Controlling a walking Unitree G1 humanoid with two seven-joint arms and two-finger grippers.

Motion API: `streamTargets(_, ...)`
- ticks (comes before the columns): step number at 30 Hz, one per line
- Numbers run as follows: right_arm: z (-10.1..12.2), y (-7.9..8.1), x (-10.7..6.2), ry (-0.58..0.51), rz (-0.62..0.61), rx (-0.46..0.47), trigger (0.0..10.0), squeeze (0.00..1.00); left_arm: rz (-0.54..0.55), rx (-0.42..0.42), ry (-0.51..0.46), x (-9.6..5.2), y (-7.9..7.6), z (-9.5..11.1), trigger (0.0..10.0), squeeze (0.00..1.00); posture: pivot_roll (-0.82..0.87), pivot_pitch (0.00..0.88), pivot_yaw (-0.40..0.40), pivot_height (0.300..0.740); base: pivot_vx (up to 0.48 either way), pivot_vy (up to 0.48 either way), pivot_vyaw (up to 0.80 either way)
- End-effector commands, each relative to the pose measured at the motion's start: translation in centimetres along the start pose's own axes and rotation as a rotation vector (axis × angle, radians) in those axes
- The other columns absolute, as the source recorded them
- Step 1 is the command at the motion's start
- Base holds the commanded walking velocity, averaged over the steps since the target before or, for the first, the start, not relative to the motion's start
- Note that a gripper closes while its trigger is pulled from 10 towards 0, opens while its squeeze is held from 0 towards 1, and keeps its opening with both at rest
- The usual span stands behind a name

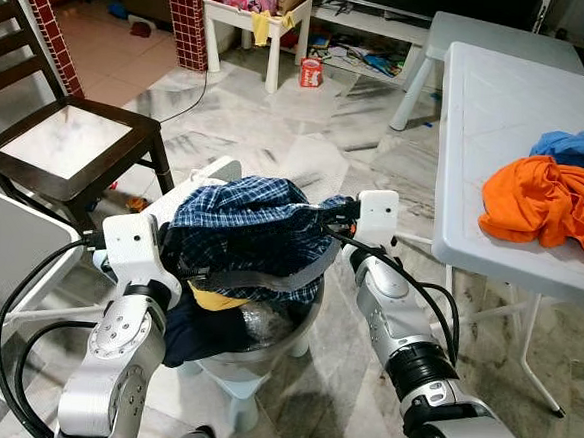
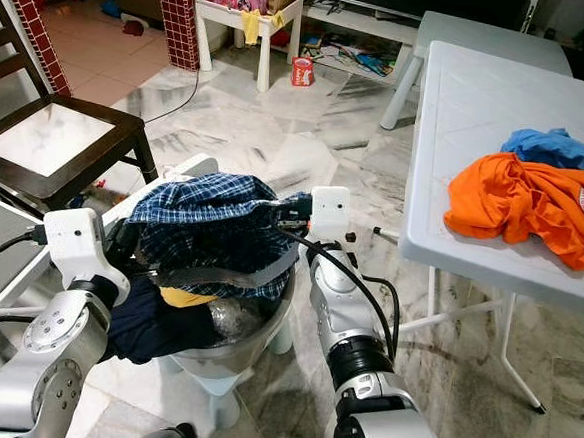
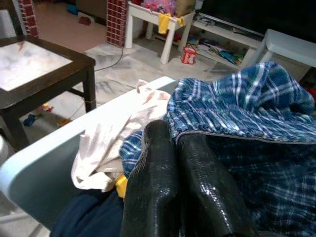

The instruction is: Hang hanger

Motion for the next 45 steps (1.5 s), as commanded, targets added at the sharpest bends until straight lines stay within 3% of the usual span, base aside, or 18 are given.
streamTargets(1, 0.6, -0.6, 0.2, -0.014, -0.014, -0.013, 0.0, 0.00, 0.061, 0.006, 0.004, -0.2, 1.4, -0.3, 7.8, 0.00, 0.10, 0.086, -0.065, 0.740, 0.000, 0.000, 0.00)
streamTargets(4, 0.6, -1.5, 0.2, -0.012, -0.040, -0.021, 0.0, 0.00, 0.137, 0.008, -0.003, -0.5, 3.3, -0.2, 6.9, 0.00, 0.11, 0.084, -0.068, 0.740, 0.000, 0.000, 0.00)
streamTargets(5, 0.6, -1.5, 0.2, -0.012, -0.040, -0.021, 0.0, 0.00, 0.137, 0.008, -0.003, -0.5, 3.3, -0.2, 6.9, 0.00, 0.11, 0.084, -0.068, 0.740, 0.000, 0.000, 0.00)
streamTargets(6, 0.7, -2.0, 0.2, -0.012, -0.052, -0.025, 0.0, 0.00, 0.164, 0.014, -0.016, -0.7, 4.0, 0.0, 4.8, 0.00, 0.12, 0.082, -0.071, 0.740, 0.000, 0.000, 0.00)
streamTargets(8, 0.7, -2.5, 0.2, -0.011, -0.060, -0.031, 0.0, 0.00, 0.199, 0.010, -0.034, -0.9, 4.8, 0.4, 3.5, 0.00, 0.12, 0.079, -0.075, 0.740, 0.000, 0.000, 0.00)
streamTargets(10, 0.9, -3.2, 0.3, -0.011, -0.074, -0.043, 0.0, 0.00, 0.217, 0.008, -0.055, -1.1, 5.2, 0.8, 0.0, 0.00, 0.12, 0.075, -0.079, 0.740, 0.000, 0.000, 0.00)
streamTargets(15, 1.2, -3.6, 0.5, -0.012, -0.077, -0.048, 0.0, 0.00, 0.207, 0.001, -0.045, -1.2, 4.7, 0.4, 0.0, 0.00, 0.12, 0.073, -0.081, 0.740, 0.000, 0.000, 0.00)
streamTargets(18, 1.6, -3.4, 0.6, -0.022, -0.071, -0.053, 0.0, 0.00, 0.164, 0.001, -0.013, -0.9, 3.6, -0.3, 0.0, 0.00, 0.12, 0.072, -0.079, 0.740, 0.000, 0.000, 0.00)
streamTargets(19, 1.7, -3.3, 0.7, -0.027, -0.066, -0.057, 0.0, 0.00, 0.122, 0.015, 0.003, -0.8, 2.8, -0.6, 7.7, 0.00, 0.11, 0.073, -0.078, 0.740, 0.000, 0.000, 0.00)
streamTargets(20, 1.8, -3.2, 0.7, -0.031, -0.062, -0.060, 0.0, 0.00, 0.094, 0.023, 0.012, -0.7, 2.3, -0.8, 7.7, 0.00, 0.11, 0.073, -0.078, 0.740, 0.000, 0.000, 0.00)
streamTargets(21, 1.9, -3.1, 0.7, -0.035, -0.058, -0.064, 0.0, 0.00, 0.050, 0.033, 0.013, -0.8, 1.5, -0.8, 10.0, 0.00, 0.11, 0.074, -0.077, 0.740, 0.000, 0.000, 0.00)
streamTargets(22, 1.9, -2.9, 0.7, -0.039, -0.052, -0.070, 0.0, 0.00, -0.032, 0.040, 0.027, -1.0, 0.0, -1.2, 10.0, 1.00, 0.11, 0.076, -0.077, 0.740, 0.000, 0.000, 0.00)
streamTargets(26, 1.6, -2.7, 0.5, -0.037, -0.044, -0.072, 0.0, 0.00, -0.071, 0.046, 0.072, -1.4, -0.8, -2.4, 10.0, 1.00, 0.11, 0.080, -0.076, 0.740, 0.000, 0.000, 0.00)
streamTargets(30, 1.3, -2.3, 0.4, -0.034, -0.032, -0.074, 0.0, 0.00, -0.165, 0.139, 0.101, -1.9, -1.9, -3.1, 10.0, 1.00, 0.11, 0.087, -0.078, 0.740, 0.000, 0.000, 0.00)
streamTargets(32, 1.1, -1.9, 0.3, -0.036, -0.016, -0.081, 0.0, 0.00, -0.160, 0.282, 0.098, -2.1, -0.8, -3.3, 10.0, 1.00, 0.11, 0.091, -0.077, 0.740, 0.000, 0.000, 0.00)
streamTargets(35, 1.1, -1.6, 0.3, -0.038, -0.007, -0.082, 0.0, 0.00, -0.102, 0.363, 0.089, -2.4, 1.0, -3.3, 10.0, 1.00, 0.11, 0.093, -0.078, 0.740, 0.000, 0.000, 0.00)
streamTargets(39, 1.1, -1.3, 0.3, -0.041, 0.002, -0.082, 0.0, 0.00, -0.142, 0.509, 0.070, -3.8, 0.9, -3.8, 10.0, 1.00, 0.12, 0.099, -0.076, 0.740, 0.000, 0.000, 0.00)
streamTargets(45, 0.9, -0.7, 0.2, -0.042, 0.018, -0.081, 0.0, 0.00, -0.150, 0.524, 0.058, -4.7, 0.1, -4.5, 10.0, 1.00, 0.12, 0.103, -0.074, 0.740, 0.000, 0.000, 0.00)
Point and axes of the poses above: a point about 5 cm out from each wrist's last joint towards the gripper, its own x axis pointing out of the wrist towards the gripper, its own z axis along the axis of the wrist's last joint, y = z × x, the point moved 6 cm from there along x, pointing out of the wrist towards the gripper, and after that the axes turned 3 degrees about x, right-handed, at the moved point
